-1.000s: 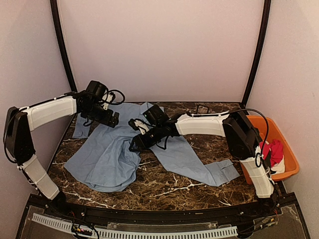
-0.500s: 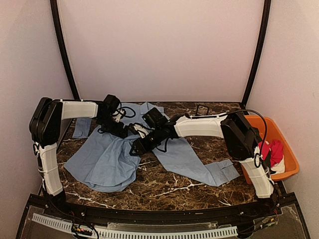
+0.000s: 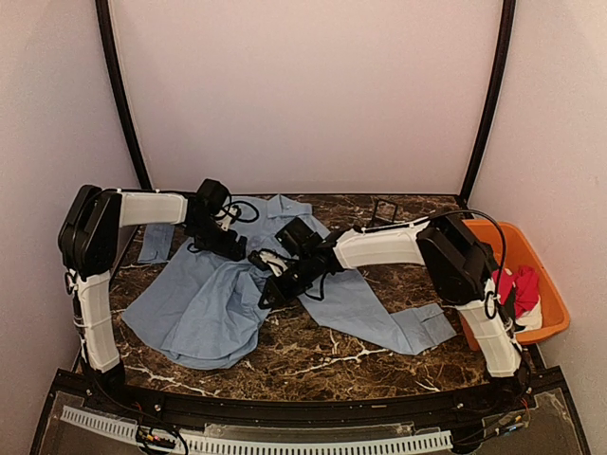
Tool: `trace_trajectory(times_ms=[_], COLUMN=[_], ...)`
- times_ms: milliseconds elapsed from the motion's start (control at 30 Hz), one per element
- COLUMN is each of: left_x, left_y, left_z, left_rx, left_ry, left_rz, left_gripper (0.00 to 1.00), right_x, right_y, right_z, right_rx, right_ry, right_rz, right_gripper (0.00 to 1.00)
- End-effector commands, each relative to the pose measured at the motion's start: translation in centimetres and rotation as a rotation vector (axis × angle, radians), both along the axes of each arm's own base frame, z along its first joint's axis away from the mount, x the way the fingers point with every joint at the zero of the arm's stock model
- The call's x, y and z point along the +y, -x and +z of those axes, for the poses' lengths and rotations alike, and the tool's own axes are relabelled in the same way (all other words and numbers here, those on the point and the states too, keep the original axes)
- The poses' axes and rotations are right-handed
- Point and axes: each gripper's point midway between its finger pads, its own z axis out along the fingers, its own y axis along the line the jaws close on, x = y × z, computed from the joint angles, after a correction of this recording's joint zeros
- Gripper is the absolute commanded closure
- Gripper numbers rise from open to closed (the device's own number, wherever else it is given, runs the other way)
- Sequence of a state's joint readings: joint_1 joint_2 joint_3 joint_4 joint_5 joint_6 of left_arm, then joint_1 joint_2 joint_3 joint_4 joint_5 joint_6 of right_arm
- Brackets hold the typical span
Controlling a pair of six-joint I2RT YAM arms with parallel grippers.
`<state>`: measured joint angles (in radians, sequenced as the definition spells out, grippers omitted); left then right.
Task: Pin the brooch onto the clothing
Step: Flatten out the clothing with brooches at the center of the board.
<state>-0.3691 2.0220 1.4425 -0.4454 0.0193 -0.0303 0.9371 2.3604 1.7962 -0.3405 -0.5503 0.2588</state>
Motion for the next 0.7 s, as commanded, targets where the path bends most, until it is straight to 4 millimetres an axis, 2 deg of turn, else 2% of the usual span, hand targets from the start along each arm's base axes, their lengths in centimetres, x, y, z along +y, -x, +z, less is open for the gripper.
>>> trace_trajectory(times_ms=[0,100,200,267,433,533,667], left_x=[0.4,1.4,1.5,1.3,1.8,2.6,4.4], left_y=[-0.7,-1.5,-1.8,-1.9,-2.3,-2.6,-3.4], left_z=[-0.7,-1.2,-2.0,-2.3,-2.9,-2.8,-2.9], left_rx=[0.021,0.019,0.024,0.027,0.027,0.014,0.012], left_ry=[-0.018,-0.071,-0.075,-0.068,-0.104,-0.145,-0.183], left_rz=[0.006,0.029,0.036,0.04,0.045,0.055,0.095], left_gripper=[0.01,0.01,0.02,0.02,0.02,0.02,0.02], right_x=[-3.5,-7.3,-9.1,-9.7,-9.7,-9.5,-10.6], right_y=[4.7,7.8,10.1,11.2,13.3,13.7,14.2], right_z=[4.6,5.7,7.3,7.7,6.9,7.0,6.4], right_rx=[0.079,0.111,0.103,0.097,0.118,0.12,0.124], right_ry=[-0.021,0.017,0.034,0.059,0.105,0.109,0.178], right_rz=[0.034,0.031,0.05,0.066,0.119,0.149,0.193], right_gripper=[1.0,1.0,1.0,1.0,1.0,0.99,1.0])
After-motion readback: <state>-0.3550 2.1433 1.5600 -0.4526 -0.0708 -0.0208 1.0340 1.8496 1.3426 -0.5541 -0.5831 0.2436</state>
